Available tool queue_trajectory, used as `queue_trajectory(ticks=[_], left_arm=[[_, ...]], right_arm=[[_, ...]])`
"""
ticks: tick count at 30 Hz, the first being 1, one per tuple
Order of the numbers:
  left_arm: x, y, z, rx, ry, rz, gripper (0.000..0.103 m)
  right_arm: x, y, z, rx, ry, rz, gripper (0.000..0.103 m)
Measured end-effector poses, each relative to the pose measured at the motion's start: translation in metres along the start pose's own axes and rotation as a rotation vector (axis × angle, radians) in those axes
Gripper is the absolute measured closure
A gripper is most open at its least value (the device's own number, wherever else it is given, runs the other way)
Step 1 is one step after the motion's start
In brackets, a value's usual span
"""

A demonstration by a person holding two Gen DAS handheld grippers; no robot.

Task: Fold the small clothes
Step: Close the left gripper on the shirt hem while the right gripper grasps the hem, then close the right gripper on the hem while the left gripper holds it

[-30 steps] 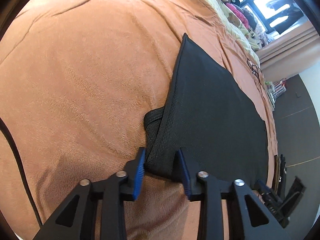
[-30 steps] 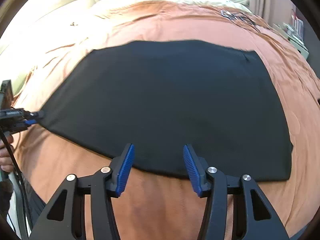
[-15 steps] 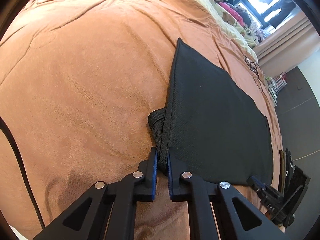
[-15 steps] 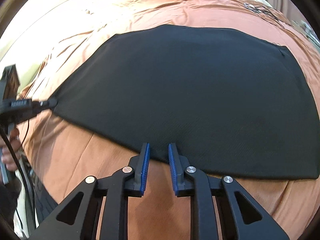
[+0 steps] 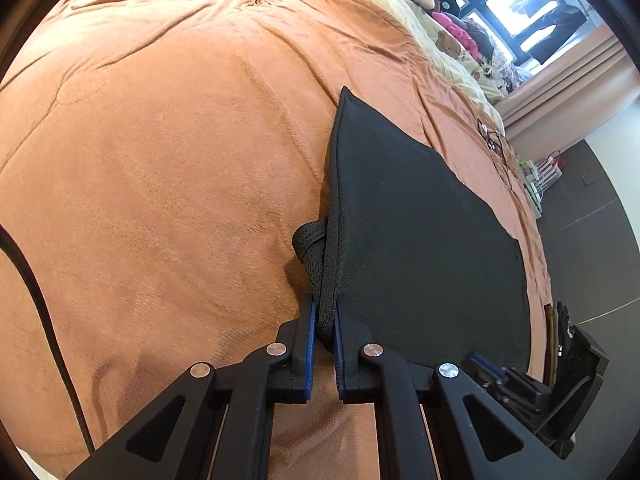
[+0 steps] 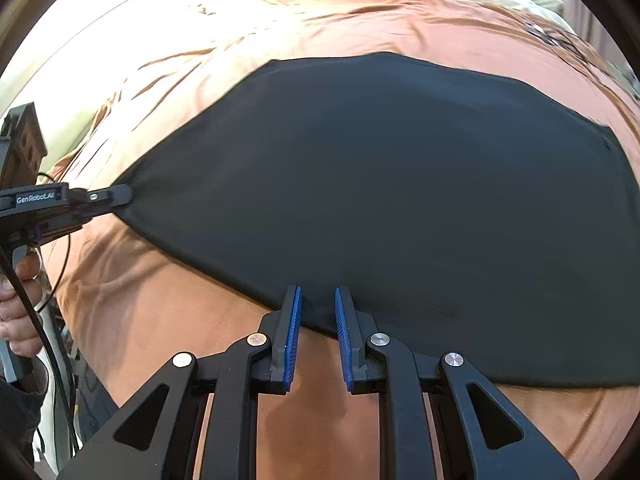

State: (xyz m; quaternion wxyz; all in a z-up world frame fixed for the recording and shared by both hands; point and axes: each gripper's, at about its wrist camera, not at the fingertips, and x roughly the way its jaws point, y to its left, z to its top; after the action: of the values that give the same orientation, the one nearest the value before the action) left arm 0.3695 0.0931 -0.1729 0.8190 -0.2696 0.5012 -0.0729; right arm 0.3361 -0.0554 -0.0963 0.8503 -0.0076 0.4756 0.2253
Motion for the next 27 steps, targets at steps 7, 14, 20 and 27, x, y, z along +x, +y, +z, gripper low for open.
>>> queue_trajectory(ticks=[7,14,20,27], left_arm=[[0.000,0.008,0.002,-0.024,0.016,-0.028,0.095],[0.003,0.016,0.004,-0.040,0.027,-0.047,0.095],[0.005,0.020,0.003,-0.050,0.031,-0.051,0.095],[0.006,0.019,0.003,-0.045,0.032,-0.043,0.095]], right_arm=[[0.029,0.038,0.016,-0.057,0.024,0.052,0.089],[0.038,0.040,0.024,-0.057,0.024,0.059,0.089],[0.023,0.006,0.015,-0.037,0.011,-0.008,0.089],[-0.001,-0.046,-0.005,0.031,0.004,-0.063,0.089]])
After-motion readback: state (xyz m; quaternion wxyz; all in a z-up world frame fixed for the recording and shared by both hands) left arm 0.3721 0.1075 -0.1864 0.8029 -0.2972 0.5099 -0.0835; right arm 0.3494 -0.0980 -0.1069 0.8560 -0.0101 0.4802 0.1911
